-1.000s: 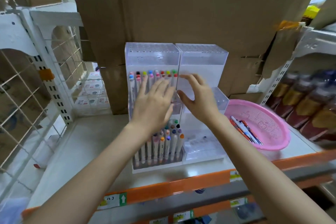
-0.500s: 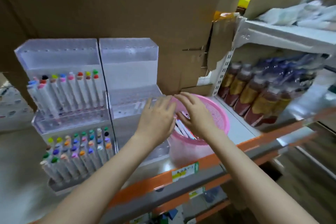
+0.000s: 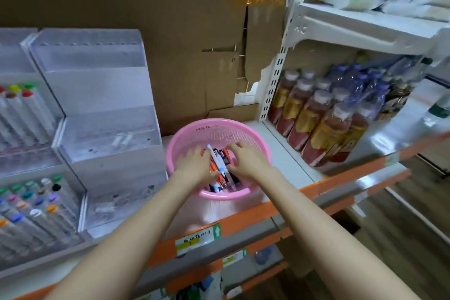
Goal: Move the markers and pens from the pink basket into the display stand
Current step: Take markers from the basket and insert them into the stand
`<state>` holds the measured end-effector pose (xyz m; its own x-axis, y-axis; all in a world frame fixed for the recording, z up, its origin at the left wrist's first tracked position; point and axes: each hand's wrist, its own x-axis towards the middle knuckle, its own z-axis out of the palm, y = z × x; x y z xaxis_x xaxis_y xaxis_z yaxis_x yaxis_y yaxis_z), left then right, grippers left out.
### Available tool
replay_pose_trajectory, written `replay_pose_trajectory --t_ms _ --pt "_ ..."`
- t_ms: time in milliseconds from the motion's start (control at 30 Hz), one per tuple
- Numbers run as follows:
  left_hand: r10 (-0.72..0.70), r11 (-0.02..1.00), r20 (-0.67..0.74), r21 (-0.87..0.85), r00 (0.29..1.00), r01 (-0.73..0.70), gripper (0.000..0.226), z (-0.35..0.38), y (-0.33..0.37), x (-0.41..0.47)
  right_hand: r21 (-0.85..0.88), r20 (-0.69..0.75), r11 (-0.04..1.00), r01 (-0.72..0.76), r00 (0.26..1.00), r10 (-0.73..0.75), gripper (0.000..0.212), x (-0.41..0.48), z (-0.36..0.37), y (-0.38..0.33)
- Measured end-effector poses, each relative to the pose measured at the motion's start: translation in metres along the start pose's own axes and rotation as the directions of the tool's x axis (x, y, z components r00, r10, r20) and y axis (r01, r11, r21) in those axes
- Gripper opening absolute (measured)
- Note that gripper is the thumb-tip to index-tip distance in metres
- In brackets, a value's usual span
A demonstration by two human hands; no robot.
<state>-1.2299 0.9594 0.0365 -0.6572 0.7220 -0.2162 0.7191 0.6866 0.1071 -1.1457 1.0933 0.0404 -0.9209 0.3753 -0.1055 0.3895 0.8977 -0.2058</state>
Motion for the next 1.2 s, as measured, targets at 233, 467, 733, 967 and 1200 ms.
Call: replay_pose_trajectory --t_ms 233,467,733,967,1200 --pt "-0.037 0.996 -0.066 -0.078 0.997 0.032 0.058 0.010 -0.002 0.002 0.029 -0.018 1.000 -0.003 1.000 0.003 0.020 0.017 0.009 -0.009" --pt "-0.128 0.982 -0.230 -0.163 0.965 0.091 0.039 0.010 0.000 0.000 0.202 0.044 0.973 -0.111 0.994 0.104 0.018 0.014 0.011 -0.007" --pt "-0.113 0.949 -0.151 -0.311 0.982 0.061 0.021 0.001 0.000 -0.005 0.271 0.070 0.942 -0.199 0.980 0.187 0.016 0.012 0.010 -0.007" --pt "-0.061 0.928 -0.102 -0.371 0.993 0.019 0.038 -0.004 -0.006 -0.003 0.208 0.050 0.956 -0.208 0.978 0.202 0.028 0.013 0.013 -0.008" --pt "-0.004 0.936 -0.021 -0.351 1.000 -0.004 0.051 -0.005 -0.009 0.001 0.190 0.035 0.964 -0.188 0.982 0.185 0.030 0.009 0.015 -0.007"
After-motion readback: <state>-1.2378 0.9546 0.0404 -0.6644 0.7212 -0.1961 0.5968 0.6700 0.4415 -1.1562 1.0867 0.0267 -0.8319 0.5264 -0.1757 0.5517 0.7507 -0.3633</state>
